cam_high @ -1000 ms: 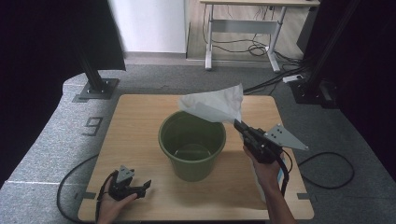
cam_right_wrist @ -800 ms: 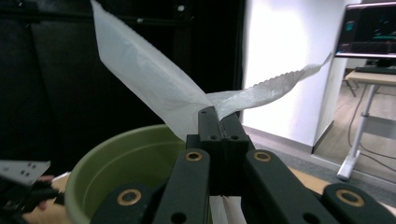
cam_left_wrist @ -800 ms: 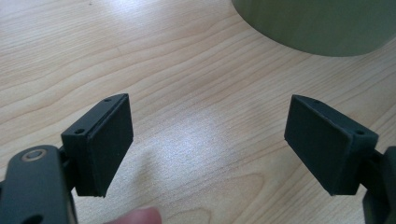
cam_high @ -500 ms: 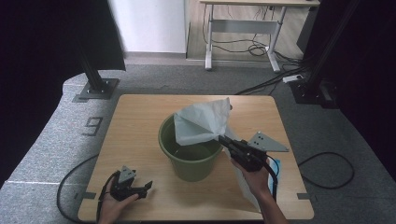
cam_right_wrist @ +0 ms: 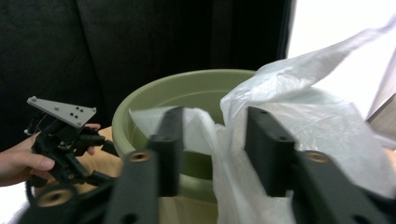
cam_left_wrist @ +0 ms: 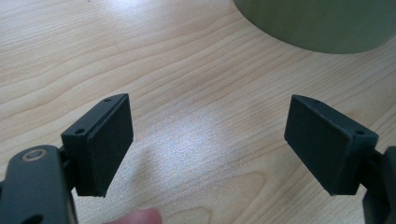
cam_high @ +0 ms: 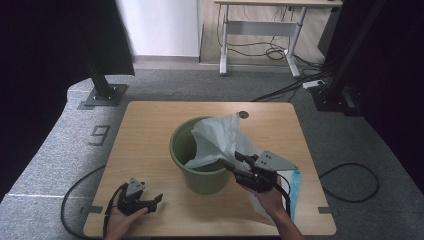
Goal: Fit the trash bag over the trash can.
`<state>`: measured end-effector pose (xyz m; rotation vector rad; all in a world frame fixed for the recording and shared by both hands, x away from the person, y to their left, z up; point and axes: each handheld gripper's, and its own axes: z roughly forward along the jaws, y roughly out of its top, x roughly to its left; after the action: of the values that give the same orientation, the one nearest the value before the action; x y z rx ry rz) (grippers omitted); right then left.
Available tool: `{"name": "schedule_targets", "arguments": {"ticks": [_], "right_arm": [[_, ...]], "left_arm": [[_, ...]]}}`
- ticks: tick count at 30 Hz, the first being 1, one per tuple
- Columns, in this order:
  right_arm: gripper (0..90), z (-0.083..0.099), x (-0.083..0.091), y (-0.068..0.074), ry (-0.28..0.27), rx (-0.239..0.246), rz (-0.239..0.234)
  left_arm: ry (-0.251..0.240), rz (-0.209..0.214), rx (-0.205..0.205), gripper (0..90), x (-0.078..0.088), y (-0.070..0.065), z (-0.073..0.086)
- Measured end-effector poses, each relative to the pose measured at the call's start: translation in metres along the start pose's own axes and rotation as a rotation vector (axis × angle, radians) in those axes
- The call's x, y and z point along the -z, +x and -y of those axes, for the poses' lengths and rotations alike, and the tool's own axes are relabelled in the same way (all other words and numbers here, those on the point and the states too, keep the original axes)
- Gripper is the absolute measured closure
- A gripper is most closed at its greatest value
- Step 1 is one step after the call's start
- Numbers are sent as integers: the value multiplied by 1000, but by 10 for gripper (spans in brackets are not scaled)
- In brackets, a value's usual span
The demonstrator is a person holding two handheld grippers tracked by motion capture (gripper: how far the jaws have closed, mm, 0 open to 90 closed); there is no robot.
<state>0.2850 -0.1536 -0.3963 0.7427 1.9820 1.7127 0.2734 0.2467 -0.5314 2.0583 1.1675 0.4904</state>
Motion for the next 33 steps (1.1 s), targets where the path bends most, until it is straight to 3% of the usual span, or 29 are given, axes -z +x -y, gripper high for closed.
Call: {"name": "schedule_targets", "arguments": {"ticks": [6, 11, 14, 26, 31, 33], "right_arm": [[409, 2, 27, 2, -55, 3, 29], [353, 12, 44, -3, -45, -30, 60], [326, 26, 49, -6, -12, -44, 86], [254, 91, 59, -7, 53, -115, 175], [242, 112, 47, -1, 116, -112, 197], [260, 117, 42, 1, 149, -87, 220]], "left_arm": [[-10, 5, 16, 157, 1, 1, -1], [-6, 4, 10, 157, -1, -2, -1], [-8, 3, 13, 157, -1, -2, -1], [-24, -2, 21, 164, 0, -5, -2], [-21, -1, 20, 164, -1, -5, -2], [-27, -4, 22, 164, 0, -4, -2]]}}
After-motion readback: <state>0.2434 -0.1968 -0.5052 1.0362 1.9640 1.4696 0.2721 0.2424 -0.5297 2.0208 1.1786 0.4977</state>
